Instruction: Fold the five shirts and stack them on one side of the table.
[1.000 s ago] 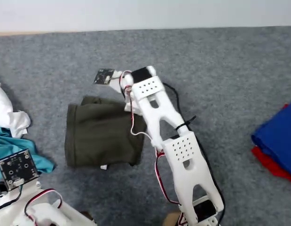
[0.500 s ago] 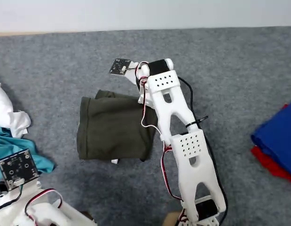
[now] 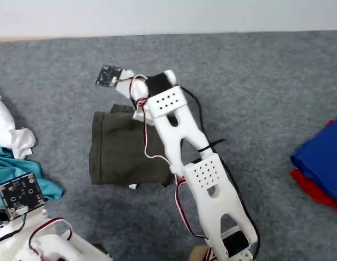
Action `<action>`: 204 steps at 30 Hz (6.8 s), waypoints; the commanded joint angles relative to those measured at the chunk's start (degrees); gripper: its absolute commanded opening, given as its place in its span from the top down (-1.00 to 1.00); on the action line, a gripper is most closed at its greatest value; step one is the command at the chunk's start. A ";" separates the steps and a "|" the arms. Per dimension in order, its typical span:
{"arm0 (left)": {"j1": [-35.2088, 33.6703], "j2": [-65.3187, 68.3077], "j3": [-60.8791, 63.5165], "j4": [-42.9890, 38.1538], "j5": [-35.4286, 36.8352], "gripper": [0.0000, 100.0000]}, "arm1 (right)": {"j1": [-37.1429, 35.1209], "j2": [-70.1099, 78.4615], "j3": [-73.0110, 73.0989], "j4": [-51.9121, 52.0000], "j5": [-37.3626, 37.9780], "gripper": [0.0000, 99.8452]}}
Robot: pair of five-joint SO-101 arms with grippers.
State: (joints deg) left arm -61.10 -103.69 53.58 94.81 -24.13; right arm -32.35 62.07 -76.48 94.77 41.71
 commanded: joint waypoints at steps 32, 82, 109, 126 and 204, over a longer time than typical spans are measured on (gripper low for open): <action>-0.18 -0.35 -0.04 -0.97 -0.18 0.99 | 6.29 1.89 -0.70 6.46 5.63 0.96; -0.09 -0.35 -0.04 -0.97 -0.18 0.99 | 4.44 0.48 -4.92 7.69 4.66 0.74; 0.00 -0.35 -0.04 -0.97 -0.18 0.99 | 10.95 -2.15 -4.40 7.78 7.47 0.97; 0.00 -0.35 0.04 -0.97 -0.18 0.99 | -1.45 -2.15 -13.27 6.99 -0.09 0.62; -0.35 -0.35 -0.04 -0.97 -0.18 0.99 | -4.09 -41.01 60.31 5.67 -32.09 0.98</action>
State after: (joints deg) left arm -61.10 -103.69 53.58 94.81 -24.13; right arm -34.73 24.88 -18.29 100.48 10.33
